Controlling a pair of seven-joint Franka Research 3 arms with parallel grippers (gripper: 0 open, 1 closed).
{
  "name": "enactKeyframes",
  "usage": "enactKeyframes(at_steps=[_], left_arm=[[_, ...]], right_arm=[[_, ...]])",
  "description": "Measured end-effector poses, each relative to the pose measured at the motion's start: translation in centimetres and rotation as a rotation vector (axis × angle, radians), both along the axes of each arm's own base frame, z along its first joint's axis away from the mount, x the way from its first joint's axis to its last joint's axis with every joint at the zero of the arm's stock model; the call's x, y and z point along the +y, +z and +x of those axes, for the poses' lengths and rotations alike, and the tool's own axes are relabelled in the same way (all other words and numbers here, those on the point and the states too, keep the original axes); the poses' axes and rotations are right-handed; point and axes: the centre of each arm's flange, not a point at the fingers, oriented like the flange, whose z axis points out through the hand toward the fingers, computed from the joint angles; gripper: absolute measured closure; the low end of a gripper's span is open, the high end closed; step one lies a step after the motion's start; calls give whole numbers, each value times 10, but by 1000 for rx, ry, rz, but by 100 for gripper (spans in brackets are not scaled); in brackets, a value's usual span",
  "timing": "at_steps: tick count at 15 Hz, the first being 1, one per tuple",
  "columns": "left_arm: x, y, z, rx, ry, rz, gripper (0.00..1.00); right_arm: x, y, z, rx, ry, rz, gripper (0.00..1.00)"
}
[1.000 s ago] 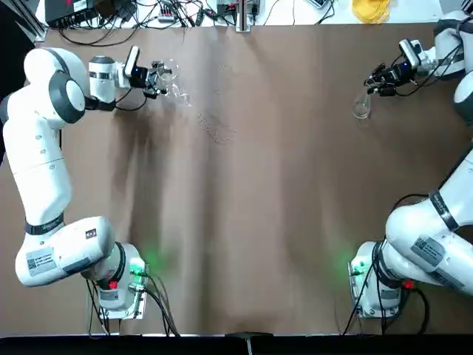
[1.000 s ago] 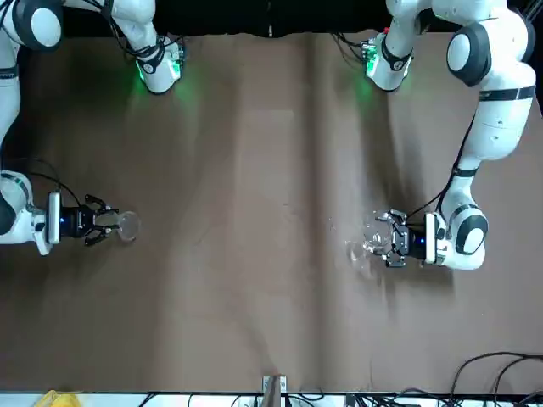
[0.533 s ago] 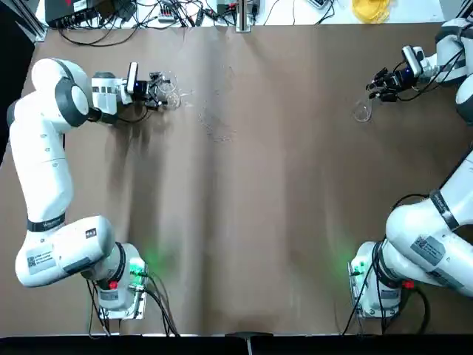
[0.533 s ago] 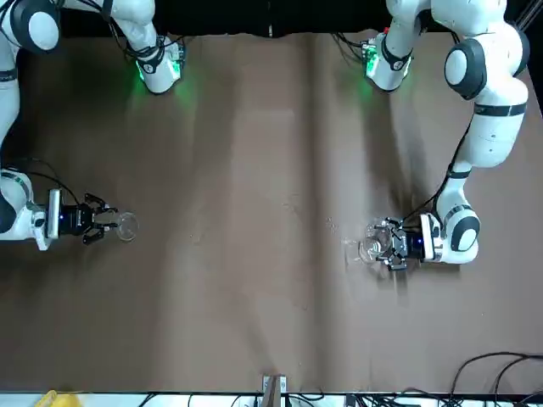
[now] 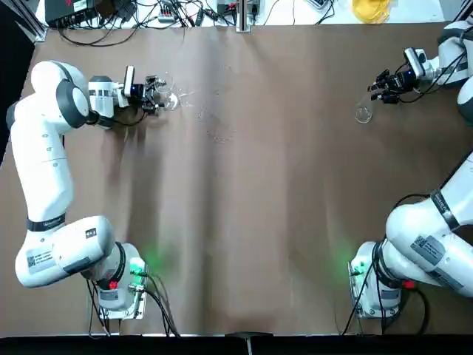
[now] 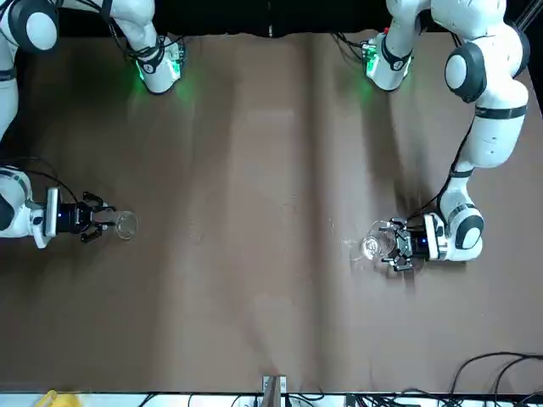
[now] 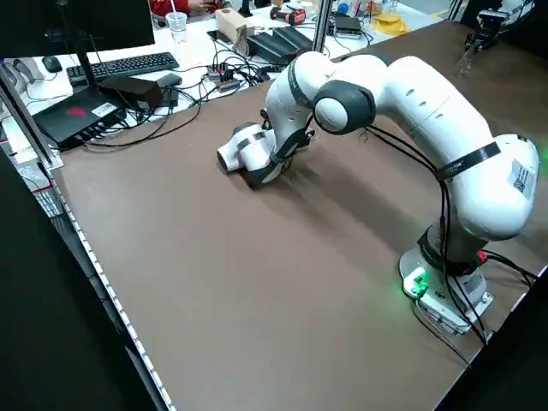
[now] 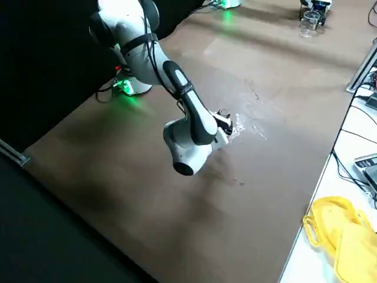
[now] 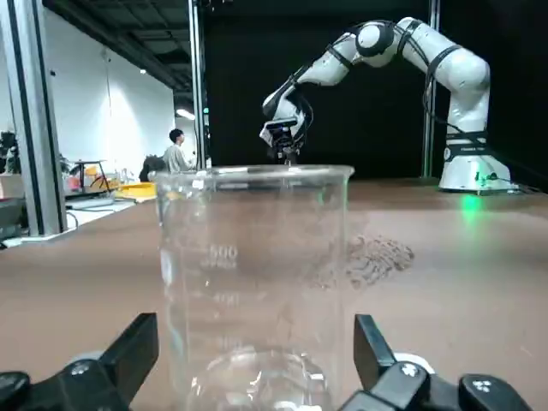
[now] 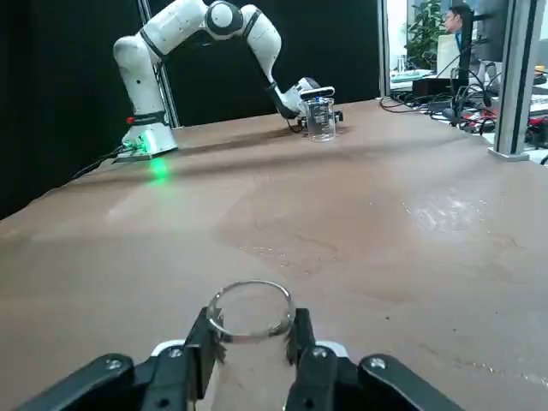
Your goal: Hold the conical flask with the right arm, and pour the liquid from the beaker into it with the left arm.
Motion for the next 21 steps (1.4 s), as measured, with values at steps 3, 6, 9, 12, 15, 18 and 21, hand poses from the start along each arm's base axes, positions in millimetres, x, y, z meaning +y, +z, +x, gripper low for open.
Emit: enactKeyframes(at_steps=[3,6,9,12,15,18,21], left_arm=[[14,-1,-1,4,12,25,0],[52,11,4,43,36,107,0],[99,59,10,163,30,233,0],[132,127,15,262,30,370,0],[144,195,17,359,30,511,0],[138,256,18,487,59,592,0],[121,315,16,652,113,682,0]], right_arm=[[-8,-2,-6,7,-13,1,38],[-16,-5,-12,13,-28,4,14],[-33,-8,-23,25,-42,-7,3],[-52,-9,-32,42,-58,-24,1],[-53,0,-29,143,-53,-75,1],[-40,34,-16,294,8,-109,1],[-26,78,7,456,37,-199,1]])
